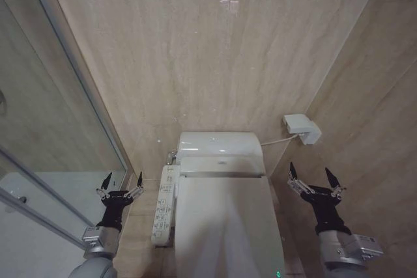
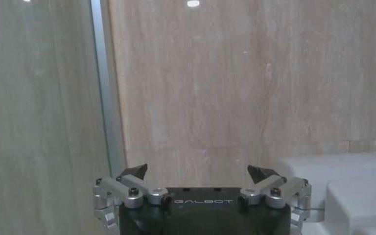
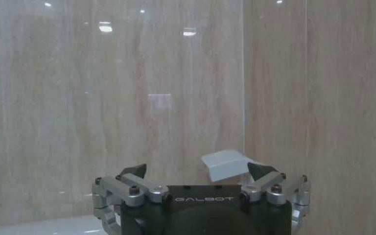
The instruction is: Open the toilet lid, clean the toilet bowl with a toilet brush, close the toilet lid, and flush.
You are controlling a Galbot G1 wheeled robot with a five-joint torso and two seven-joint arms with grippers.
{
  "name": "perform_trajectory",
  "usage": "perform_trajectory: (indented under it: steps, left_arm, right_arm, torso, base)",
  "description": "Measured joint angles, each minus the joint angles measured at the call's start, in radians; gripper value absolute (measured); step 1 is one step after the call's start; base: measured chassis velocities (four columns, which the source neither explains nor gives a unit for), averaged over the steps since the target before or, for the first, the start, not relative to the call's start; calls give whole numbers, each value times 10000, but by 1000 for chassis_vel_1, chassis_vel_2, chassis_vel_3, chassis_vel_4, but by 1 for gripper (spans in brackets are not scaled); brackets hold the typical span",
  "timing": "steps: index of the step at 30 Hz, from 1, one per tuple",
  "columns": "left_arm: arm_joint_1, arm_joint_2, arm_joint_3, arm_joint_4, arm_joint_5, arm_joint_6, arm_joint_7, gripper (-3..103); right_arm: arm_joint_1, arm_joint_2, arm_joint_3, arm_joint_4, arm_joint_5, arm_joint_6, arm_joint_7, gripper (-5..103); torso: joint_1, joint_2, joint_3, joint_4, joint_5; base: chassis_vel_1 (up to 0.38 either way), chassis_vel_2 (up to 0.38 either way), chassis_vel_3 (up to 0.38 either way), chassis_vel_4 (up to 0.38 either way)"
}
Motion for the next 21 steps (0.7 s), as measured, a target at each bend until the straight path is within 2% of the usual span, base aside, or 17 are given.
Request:
perform_trajectory:
  steps: [10, 21]
  left_arm:
    - [-122, 44, -61, 129, -52, -76, -25, 100]
    - [-1464, 619, 121, 1493, -678, -444, 112, 100]
  right_arm:
    - [-4, 0, 0, 0, 0, 0, 0, 100]
    - [-2, 0, 0, 0, 0, 0, 0, 100]
  torso:
    - [-12, 4, -4, 3, -1]
    - [-7, 3, -3, 4, -1]
  base:
    - [-3, 3, 6, -4]
    - [0, 0, 0, 0]
